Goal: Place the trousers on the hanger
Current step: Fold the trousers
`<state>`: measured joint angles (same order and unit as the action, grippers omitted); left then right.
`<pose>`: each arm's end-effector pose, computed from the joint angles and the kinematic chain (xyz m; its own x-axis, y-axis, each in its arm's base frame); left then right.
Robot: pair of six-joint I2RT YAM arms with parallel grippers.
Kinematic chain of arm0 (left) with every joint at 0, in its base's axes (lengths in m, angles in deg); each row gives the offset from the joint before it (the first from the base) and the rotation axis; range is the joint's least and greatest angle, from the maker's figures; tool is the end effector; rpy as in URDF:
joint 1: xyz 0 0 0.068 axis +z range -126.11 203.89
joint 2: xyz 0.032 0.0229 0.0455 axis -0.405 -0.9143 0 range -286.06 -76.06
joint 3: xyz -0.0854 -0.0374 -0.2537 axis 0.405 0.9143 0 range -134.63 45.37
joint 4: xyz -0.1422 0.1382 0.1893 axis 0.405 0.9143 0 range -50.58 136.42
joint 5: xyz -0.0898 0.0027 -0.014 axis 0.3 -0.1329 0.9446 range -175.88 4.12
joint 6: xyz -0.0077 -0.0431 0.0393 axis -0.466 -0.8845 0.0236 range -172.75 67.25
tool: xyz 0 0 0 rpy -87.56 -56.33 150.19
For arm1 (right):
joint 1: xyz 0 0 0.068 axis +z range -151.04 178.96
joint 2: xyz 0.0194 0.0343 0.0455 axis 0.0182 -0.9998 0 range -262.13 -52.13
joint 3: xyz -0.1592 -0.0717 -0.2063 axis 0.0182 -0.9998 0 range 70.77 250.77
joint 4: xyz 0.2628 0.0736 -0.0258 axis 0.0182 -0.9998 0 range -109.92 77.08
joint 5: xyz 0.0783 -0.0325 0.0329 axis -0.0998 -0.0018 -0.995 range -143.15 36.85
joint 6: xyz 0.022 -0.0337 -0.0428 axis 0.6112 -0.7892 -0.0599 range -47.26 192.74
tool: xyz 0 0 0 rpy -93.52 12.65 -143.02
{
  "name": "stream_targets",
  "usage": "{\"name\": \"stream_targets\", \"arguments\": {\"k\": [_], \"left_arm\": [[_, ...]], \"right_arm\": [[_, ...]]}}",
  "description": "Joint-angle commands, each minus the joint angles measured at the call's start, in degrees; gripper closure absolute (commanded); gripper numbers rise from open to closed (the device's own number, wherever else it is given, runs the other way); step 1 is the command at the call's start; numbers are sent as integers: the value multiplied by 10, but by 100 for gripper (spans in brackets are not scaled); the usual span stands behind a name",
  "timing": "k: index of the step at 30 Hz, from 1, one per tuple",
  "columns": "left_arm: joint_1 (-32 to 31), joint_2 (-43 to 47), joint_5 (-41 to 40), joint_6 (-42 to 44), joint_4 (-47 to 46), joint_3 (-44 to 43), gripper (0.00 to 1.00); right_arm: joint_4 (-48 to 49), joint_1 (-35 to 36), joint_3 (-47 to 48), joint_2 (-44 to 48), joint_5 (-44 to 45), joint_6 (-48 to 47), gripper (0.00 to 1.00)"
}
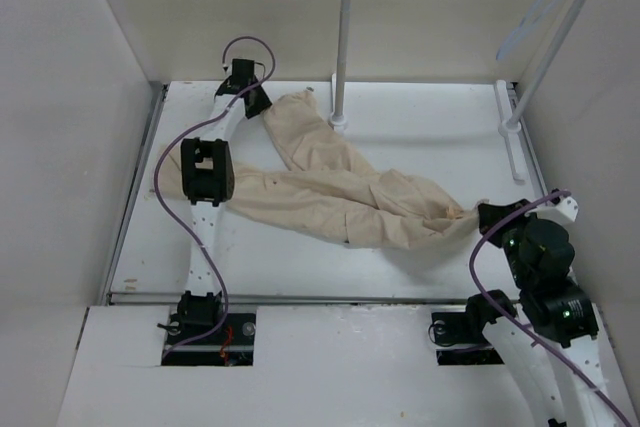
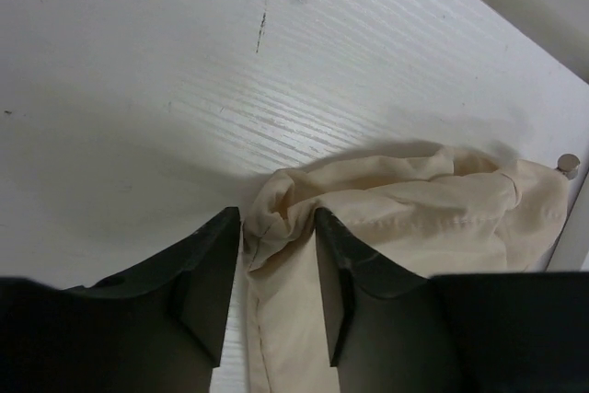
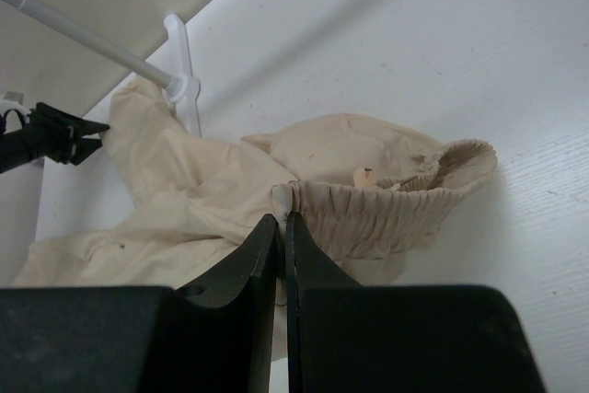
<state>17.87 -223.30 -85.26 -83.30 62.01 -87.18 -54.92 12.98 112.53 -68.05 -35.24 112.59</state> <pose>0.5945 -0.0632 0.1768 -0.5765 -0.4502 -0.6819 -0.2084 0.8879 -0.4100 0.0859 0.0080 0.3200 -0.1716 0.5857 -0.7922 0.2161 0.8069 0.5497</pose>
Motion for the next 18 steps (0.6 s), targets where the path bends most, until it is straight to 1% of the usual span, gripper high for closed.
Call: {"name": "stream_targets", "arguments": {"k": [1,4,6,8,11,12,15,18], "left_arm": [[-1,-1,-4,-1,11,-31,67],[-1,-9,4,-4,11,-30,77],[-1,-9,-2,-7,11,-27,87],[11,12,-11,-30,4,-8,94],[49,73,-10,-77,-22,37,97],[72,109,-15,-89,-32,61,98],[133,192,-53,-101,-33,98,98],[184,259,-85,-107,-31,131,98]], "right_arm": [[34,6,-5,3,-2,8,95],[34,7,-3,1,-2,8,95],[38,7,-2,-2,-2,7,95],[44,7,-1,-7,-4,7,95],[66,17,-1,-26,-20,14,95],[75,24,-3,-34,-23,16,95],[113,46,-2,-60,-22,18,96],[152,73,25,-96,-16,12,96]]}}
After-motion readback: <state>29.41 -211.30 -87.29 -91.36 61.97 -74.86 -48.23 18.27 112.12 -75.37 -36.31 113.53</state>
